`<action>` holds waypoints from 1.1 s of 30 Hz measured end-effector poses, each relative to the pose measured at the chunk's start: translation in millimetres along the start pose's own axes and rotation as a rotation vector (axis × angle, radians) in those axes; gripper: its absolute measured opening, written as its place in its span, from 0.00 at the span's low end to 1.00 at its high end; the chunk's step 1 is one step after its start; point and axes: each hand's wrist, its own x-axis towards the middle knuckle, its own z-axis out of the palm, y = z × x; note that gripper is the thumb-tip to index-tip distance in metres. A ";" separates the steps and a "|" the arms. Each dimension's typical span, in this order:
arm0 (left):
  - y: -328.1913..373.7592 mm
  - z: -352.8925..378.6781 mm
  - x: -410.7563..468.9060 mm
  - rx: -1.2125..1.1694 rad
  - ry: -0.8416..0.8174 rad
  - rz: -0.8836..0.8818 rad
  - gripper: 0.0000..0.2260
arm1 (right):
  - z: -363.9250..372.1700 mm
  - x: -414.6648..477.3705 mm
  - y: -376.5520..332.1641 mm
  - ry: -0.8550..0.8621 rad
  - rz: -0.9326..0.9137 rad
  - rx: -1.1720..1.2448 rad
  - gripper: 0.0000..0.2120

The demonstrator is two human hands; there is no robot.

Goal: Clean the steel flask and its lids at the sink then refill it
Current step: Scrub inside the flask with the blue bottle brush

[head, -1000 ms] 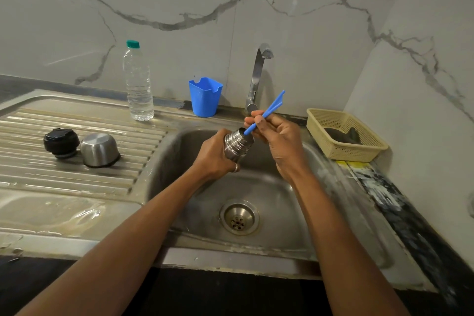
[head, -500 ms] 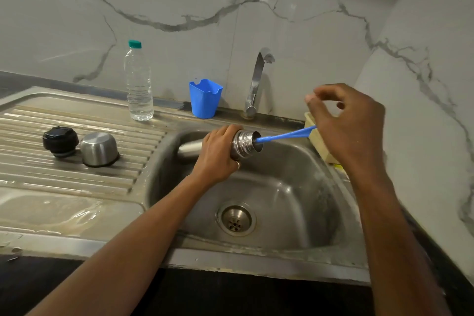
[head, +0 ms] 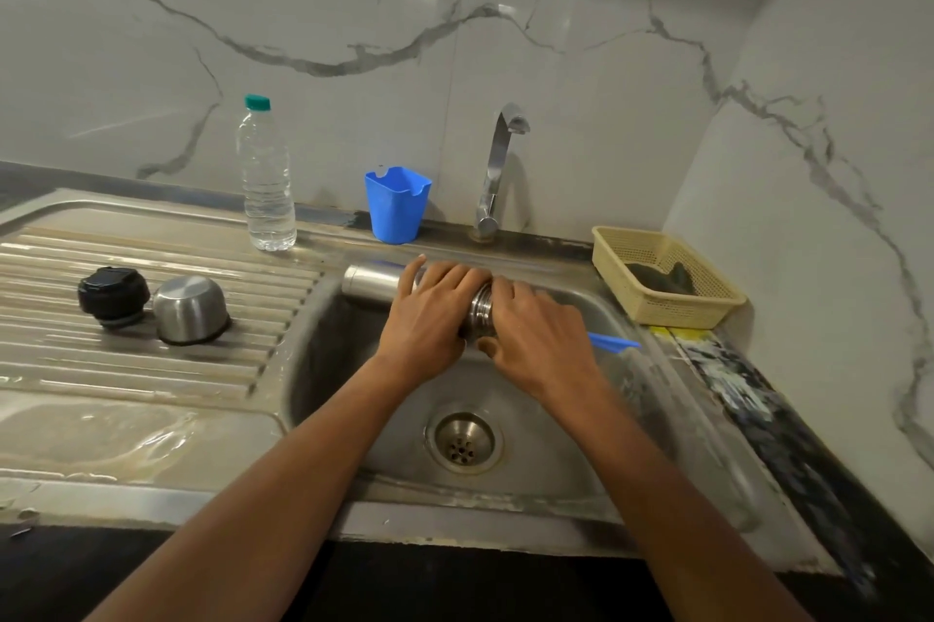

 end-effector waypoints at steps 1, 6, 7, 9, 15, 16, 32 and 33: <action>1.0 0.2 0.3 0.013 -0.016 -0.009 0.31 | 4.5 -0.5 2.1 -0.004 0.008 0.020 0.32; 0.2 -1.8 -1.5 0.042 -0.051 -0.272 0.41 | 18.5 -7.5 15.4 0.007 0.043 0.163 0.29; -1.9 -4.2 -1.7 0.019 -0.049 -0.376 0.43 | 20.7 -8.8 19.4 0.011 0.059 0.187 0.29; -6.0 -11.8 -1.1 -0.107 0.021 -0.597 0.43 | 25.1 -9.4 27.9 0.033 0.114 0.256 0.29; 3.3 -28.8 14.9 -1.207 0.056 -1.205 0.52 | 20.6 -8.4 30.1 0.147 0.229 0.536 0.31; 13.7 -31.8 17.3 -1.427 -0.012 -1.188 0.48 | 21.3 -8.5 27.3 0.172 0.211 0.573 0.32; -19.9 -12.3 24.5 -1.762 0.438 -1.168 0.16 | 37.0 -10.4 19.5 0.311 -0.161 0.028 0.10; -20.5 -11.5 24.5 -1.761 0.420 -1.148 0.16 | 37.5 -10.6 16.3 0.254 -0.136 0.098 0.12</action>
